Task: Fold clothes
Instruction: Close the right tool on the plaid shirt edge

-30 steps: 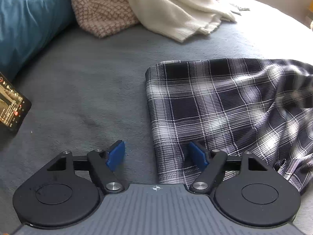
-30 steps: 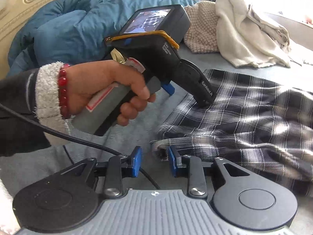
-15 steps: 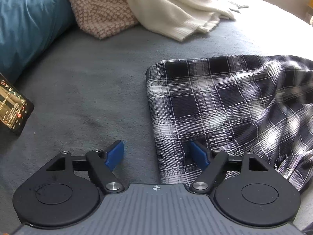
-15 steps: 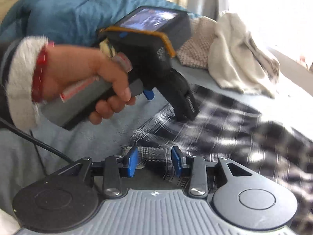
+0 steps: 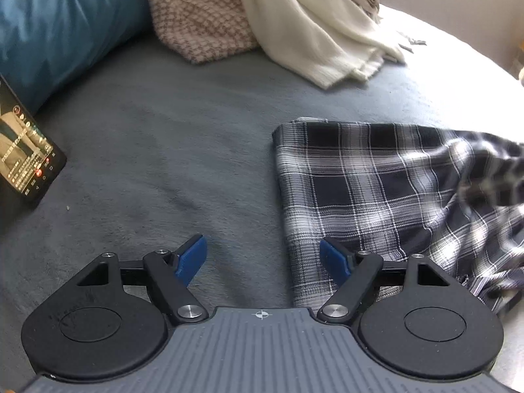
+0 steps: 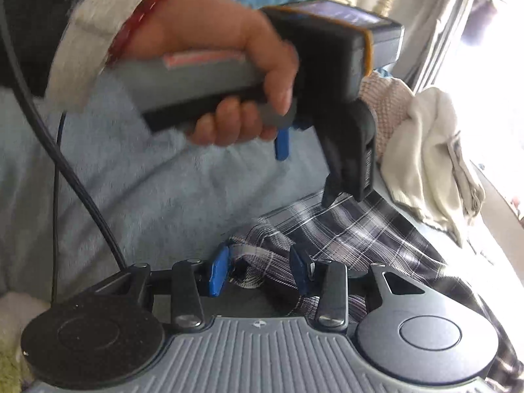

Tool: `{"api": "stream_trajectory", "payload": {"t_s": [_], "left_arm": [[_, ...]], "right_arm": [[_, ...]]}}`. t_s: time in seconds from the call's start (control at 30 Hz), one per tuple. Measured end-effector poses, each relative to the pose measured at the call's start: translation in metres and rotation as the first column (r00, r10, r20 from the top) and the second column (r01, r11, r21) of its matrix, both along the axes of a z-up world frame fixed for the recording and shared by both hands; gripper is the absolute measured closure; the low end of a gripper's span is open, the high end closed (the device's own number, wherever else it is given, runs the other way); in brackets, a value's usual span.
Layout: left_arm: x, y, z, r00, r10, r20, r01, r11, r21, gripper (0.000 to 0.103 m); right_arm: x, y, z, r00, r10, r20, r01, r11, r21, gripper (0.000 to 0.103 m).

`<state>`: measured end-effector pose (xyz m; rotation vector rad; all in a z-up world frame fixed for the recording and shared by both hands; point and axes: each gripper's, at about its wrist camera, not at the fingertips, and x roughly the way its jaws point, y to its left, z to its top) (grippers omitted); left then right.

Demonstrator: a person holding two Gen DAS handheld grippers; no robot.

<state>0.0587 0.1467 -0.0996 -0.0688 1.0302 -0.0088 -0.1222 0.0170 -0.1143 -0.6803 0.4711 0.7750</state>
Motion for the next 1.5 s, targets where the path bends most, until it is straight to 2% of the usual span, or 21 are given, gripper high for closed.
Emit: {"api": "stream_trajectory", "payload": {"t_s": [0.17,0.4,0.5,0.6,0.67,0.73,0.77,0.83,1.1,1.17,1.2,1.3,1.4,1.5], "left_arm": [[0.004,0.005,-0.005,1.000,0.012,-0.015,-0.012,0.999,-0.029,0.026],[0.007,0.012,-0.009,1.000,0.017,-0.019,-0.018,0.997,-0.077,0.027],[0.010,0.012,-0.010,1.000,0.016,-0.005,-0.016,0.995,-0.101,0.027],[0.017,0.013,-0.011,1.000,0.018,0.013,-0.017,0.992,-0.127,0.027],[0.027,0.013,-0.013,0.999,0.027,0.026,-0.023,0.989,-0.146,0.028],[0.036,0.014,-0.014,0.999,0.035,0.039,-0.029,0.986,-0.164,0.032],[0.041,0.015,-0.015,0.998,0.040,0.045,-0.031,0.984,-0.173,0.033],[0.051,0.016,-0.017,0.997,0.049,0.058,-0.037,0.981,-0.191,0.044],[0.081,0.013,-0.025,0.996,0.061,0.069,-0.044,0.973,-0.224,0.059],[0.084,0.009,-0.027,0.996,0.047,0.073,-0.029,0.972,-0.231,0.070],[0.085,0.007,-0.028,0.997,0.040,0.073,-0.022,0.971,-0.240,0.080],[0.085,0.004,-0.028,0.996,0.046,0.075,-0.027,0.969,-0.246,0.089],[0.087,0.003,-0.024,0.996,0.064,0.060,-0.047,0.966,-0.254,0.091],[0.086,0.012,-0.019,0.995,0.092,0.030,-0.080,0.955,-0.286,0.084]], "right_arm": [[-0.009,0.007,-0.009,0.995,0.066,0.070,-0.062,0.996,-0.068,0.059],[0.005,0.019,-0.029,0.988,0.116,0.106,-0.098,0.982,-0.160,0.058],[0.017,0.021,-0.028,0.995,0.084,0.049,-0.078,0.991,-0.110,0.059],[0.029,0.016,-0.022,0.999,0.025,-0.025,-0.025,0.999,-0.031,0.065],[0.034,0.011,-0.018,0.998,-0.007,-0.059,0.007,1.000,0.013,0.072],[0.039,0.007,-0.014,0.995,-0.036,-0.095,0.042,0.998,0.055,0.082],[0.042,0.004,-0.012,0.992,-0.051,-0.113,0.059,0.995,0.076,0.083],[0.046,0.000,-0.008,0.986,-0.075,-0.151,0.093,0.989,0.117,0.087],[0.057,-0.022,0.014,0.958,-0.128,-0.256,0.195,0.947,0.257,0.089],[0.058,-0.026,0.017,0.954,-0.136,-0.268,0.211,0.938,0.274,0.089],[0.058,-0.027,0.019,0.952,-0.140,-0.274,0.218,0.935,0.281,0.089],[0.059,-0.030,0.022,0.947,-0.149,-0.286,0.236,0.924,0.300,0.089],[0.062,-0.036,0.025,0.942,-0.158,-0.296,0.253,0.913,0.319,0.089],[0.064,-0.040,0.027,0.939,-0.166,-0.302,0.267,0.905,0.332,0.089]]}}
